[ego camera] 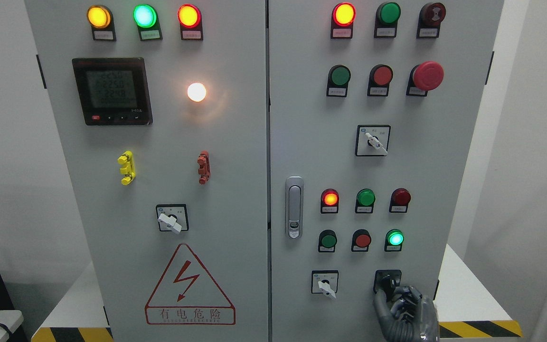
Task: Trip black knob to open circuit
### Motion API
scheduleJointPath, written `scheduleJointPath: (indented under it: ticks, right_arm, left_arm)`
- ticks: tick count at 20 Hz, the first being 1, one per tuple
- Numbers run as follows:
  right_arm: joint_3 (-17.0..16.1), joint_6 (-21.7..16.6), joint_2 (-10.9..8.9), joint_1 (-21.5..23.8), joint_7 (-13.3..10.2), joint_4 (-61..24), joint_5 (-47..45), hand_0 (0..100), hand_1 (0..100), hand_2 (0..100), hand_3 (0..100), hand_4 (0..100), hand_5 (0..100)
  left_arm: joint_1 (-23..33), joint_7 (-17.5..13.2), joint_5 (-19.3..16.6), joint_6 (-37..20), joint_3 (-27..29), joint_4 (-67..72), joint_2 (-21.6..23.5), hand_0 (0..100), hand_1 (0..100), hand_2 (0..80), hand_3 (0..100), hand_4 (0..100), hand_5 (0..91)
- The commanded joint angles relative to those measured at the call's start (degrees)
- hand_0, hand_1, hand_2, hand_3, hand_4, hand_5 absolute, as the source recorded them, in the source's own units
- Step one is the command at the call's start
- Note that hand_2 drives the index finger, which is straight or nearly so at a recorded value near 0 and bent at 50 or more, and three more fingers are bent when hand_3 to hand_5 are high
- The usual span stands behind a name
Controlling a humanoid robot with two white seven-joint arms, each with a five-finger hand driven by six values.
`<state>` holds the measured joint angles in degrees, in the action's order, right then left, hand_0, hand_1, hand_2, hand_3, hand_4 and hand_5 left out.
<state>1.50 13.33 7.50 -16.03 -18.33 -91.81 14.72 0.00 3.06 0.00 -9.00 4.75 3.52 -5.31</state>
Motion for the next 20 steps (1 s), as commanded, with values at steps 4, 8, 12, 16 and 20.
scheduleJointPath:
  ticks: [4,8,12,16,20]
  right_arm:
    - [-0.01,-3.23,-0.20,0.03,-0.31,0.05,1.72,56,80,58,90,92,96]
    - [-0.01,-3.31,-0.20,0.03,-0.22,0.05,1.81,56,80,58,90,92,96]
    - [-0.10,-3.23,-0.20,-0.05,-0.22,0.05,1.81,56,80,58,90,91,96]
    - [-0.45,-3.23,-0.29,0.03,-0.22,-0.04,1.90,56,80,58,90,91,96]
    - [-0.54,-3.31,-0.29,0.03,-0.31,0.05,1.90,55,80,58,90,91,96]
  left_arm:
    - [-0.44,0.02,-1.85,0.03,0.00,0.00,0.03,12,39,0.0,0,0,0.0]
    - [-0.44,0.02,-1.85,0.03,0.00,0.00,0.03,12,39,0.0,0,0,0.0]
    - [-0.44,0.02,-1.93,0.03,0.00,0.00,0.03,12,39,0.0,0,0,0.0]
    - [-0.44,0.02,-1.93,0.03,0.00,0.00,0.03,12,39,0.0,0,0,0.0]
    - [-0.44,0.02,-1.93,0.03,0.00,0.00,-0.06,12,39,0.0,0,0,0.0]
